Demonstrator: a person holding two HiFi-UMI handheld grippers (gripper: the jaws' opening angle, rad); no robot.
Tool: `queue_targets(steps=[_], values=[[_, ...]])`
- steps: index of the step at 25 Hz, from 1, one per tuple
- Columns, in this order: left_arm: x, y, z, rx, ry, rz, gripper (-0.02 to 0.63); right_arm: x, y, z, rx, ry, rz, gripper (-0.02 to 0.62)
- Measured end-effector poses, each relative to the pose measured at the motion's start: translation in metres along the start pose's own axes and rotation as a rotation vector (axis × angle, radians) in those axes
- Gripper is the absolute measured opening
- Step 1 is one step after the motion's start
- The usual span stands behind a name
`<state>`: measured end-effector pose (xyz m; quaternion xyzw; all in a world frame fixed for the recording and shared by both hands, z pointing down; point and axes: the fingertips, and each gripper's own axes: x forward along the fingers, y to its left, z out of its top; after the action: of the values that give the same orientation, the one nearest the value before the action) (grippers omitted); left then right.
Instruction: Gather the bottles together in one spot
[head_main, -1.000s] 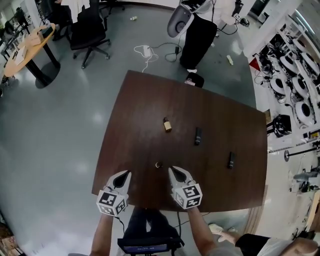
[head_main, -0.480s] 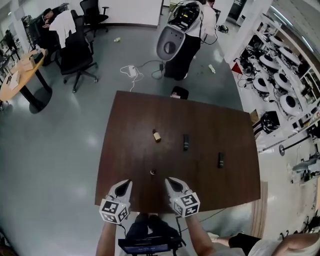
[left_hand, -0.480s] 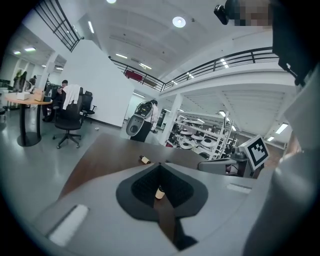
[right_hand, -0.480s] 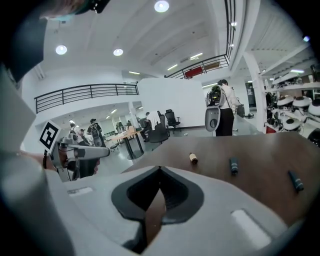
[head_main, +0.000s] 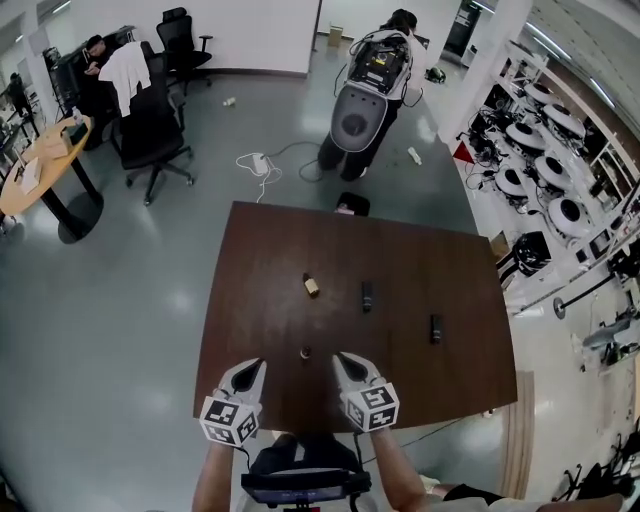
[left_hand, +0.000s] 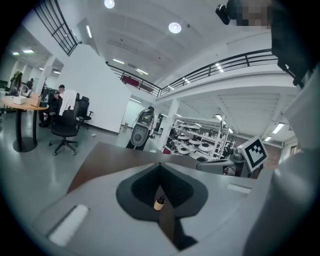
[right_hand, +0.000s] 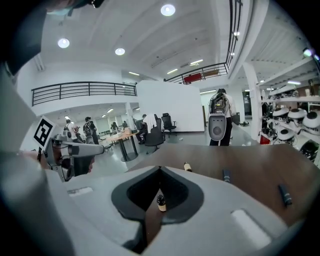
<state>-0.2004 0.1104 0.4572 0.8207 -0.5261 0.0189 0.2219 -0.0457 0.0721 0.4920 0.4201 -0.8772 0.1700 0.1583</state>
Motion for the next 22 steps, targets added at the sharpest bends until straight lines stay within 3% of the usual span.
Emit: queue_targets(steps=[6, 14, 22], values=[[0.015, 0.011, 0.013, 0.015, -0.020, 0.051, 0.002, 0.021, -0.027, 0.021, -0.011, -0.029, 0.023, 0.002], [0.048, 0.033, 0.009, -0.026, 0.019, 0.108, 0.002, 0.069, -0.055, 0.035, -0.123, 0.026, 0.062, 0.002], [0.086, 0.064, -0.008, -0.045, 0.038, 0.149, 0.002, 0.111, -0.081, 0.022, -0.075, 0.076, 0.094, 0.002]])
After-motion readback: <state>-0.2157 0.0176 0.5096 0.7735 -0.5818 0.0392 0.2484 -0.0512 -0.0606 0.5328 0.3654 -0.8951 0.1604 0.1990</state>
